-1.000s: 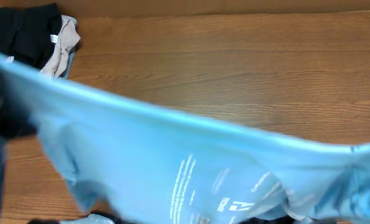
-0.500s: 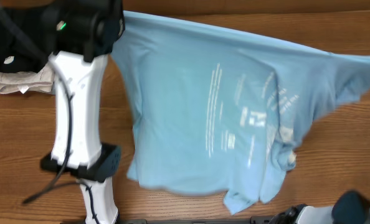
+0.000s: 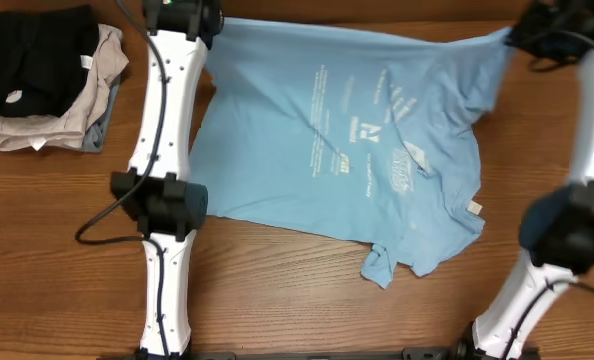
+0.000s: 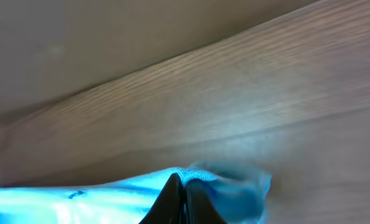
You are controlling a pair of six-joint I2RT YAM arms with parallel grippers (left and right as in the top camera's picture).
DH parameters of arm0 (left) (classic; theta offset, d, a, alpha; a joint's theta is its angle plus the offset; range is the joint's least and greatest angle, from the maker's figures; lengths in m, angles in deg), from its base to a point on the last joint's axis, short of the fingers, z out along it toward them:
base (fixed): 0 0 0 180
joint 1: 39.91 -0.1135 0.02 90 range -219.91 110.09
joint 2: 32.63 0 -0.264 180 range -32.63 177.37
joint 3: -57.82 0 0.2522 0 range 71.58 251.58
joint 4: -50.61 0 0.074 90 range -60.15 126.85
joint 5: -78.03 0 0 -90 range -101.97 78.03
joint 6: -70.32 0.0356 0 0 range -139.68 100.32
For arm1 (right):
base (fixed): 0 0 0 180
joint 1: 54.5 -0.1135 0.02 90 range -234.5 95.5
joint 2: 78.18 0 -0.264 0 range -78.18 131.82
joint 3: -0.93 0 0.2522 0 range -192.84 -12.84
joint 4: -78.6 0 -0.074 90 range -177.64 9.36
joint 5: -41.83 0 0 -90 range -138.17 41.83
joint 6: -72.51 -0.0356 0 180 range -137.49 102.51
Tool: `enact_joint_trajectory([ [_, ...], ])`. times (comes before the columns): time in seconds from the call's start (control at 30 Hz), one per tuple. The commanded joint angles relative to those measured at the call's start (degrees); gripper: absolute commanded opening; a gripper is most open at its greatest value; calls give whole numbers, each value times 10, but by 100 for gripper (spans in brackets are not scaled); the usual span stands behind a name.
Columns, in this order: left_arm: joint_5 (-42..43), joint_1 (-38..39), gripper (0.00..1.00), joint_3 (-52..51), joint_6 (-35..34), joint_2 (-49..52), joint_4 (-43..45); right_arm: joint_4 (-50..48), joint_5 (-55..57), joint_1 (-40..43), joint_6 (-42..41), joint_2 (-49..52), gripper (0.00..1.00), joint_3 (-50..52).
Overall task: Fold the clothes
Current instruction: 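Release the shirt and move both grippers to its sides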
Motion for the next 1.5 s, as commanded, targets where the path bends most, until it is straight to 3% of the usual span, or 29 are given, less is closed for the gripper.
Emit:
enact_joint_trajectory([
  [0.0, -20, -4, 8, 2, -10, 40, 43, -51, 71, -38, -41, 49, 4, -3],
  [0.07, -16, -4, 23, 2, -10, 61, 75, -90, 82, -55, -48, 80, 4, -3],
  [0.1, -9, -4, 37, 2, -10, 71, 92, -116, 84, -63, -50, 96, 5, -3],
  [0.13, -4, -4, 50, 2, -10, 79, 106, -135, 87, -68, -53, 107, 14, -3],
  [0.17, 2, -5, 68, 2, -10, 85, 115, -145, 89, -71, -55, 112, 30, -3],
  [0.2, 15, -7, 86, 2, -10, 90, 125, -155, 91, -73, -55, 118, 59, -3],
  [0.23, 30, -8, 98, 2, -6, 93, 131, -160, 92, -74, -60, 118, 81, -3],
  [0.33, 56, -13, 100, 8, 23, 88, 130, -145, 95, -68, -81, 111, 100, -16],
  [0.5, 84, -15, 100, 52, 23, 43, 55, -32, 50, -42, -87, 74, 100, -102],
  [0.73, 197, -14, 100, 98, 23, -98, -101, 220, 27, -30, -80, -45, 100, -242],
  [0.93, 203, -14, 100, 98, 22, -199, -224, 374, 55, -31, -78, -156, 100, -266],
  [1.03, 209, -14, 100, 98, 3, -224, -277, 373, 38, -31, -86, -218, 100, -233],
  [1.1, 285, -14, 100, 81, 23, -240, -279, 373, 31, -32, -100, -259, 100, -211],
  [1.23, 335, -14, 100, 53, 28, -266, -279, 373, 27, -32, -110, -335, 100, -132],
  [1.47, 283, -15, 100, -138, 15, -367, -279, 372, 103, -31, -130, -508, 100, 169],
])
